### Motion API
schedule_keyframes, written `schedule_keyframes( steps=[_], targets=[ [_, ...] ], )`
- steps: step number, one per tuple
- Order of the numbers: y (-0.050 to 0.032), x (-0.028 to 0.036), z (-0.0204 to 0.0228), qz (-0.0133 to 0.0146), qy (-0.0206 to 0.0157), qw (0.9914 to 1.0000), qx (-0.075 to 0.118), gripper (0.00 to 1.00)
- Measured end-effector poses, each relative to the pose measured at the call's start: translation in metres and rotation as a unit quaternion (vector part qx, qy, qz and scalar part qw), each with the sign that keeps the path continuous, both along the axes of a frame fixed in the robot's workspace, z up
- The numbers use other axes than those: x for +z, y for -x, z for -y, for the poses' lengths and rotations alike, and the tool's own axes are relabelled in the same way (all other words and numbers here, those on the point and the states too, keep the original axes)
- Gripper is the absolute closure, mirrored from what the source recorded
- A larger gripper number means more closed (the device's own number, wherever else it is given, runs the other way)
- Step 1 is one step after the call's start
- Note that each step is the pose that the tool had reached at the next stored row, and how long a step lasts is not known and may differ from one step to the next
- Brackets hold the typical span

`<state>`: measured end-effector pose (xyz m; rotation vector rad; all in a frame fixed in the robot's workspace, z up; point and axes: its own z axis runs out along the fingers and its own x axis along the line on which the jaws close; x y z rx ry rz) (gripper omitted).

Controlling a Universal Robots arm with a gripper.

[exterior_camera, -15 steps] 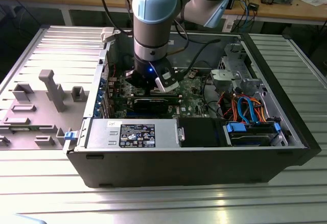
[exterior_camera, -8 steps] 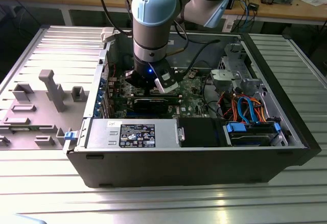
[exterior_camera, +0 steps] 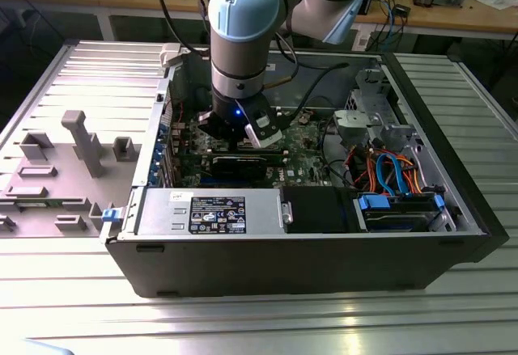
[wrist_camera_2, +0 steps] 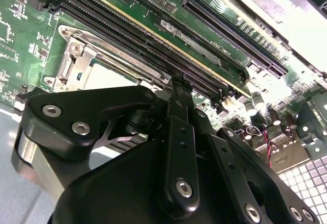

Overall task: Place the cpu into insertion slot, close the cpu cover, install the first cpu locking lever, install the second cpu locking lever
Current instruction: 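Install the second cpu locking lever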

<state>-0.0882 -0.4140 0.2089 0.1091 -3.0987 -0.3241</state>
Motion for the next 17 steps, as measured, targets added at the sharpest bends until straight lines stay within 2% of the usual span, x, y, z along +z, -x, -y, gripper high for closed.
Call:
schedule_keyframes(
  steps=[10, 14, 17],
  targets=[
    [0.0008, -0.0028, 0.0000, 0.0000, -0.0020, 1.00000, 0.000, 0.89],
    [0.0027, -0.0087, 0.0001, -0.0002, -0.0039, 0.99999, -0.002, 0.89],
    [0.0036, -0.0096, 0.0000, -0.0002, -0.0054, 0.99998, -0.003, 0.89]
  ],
)
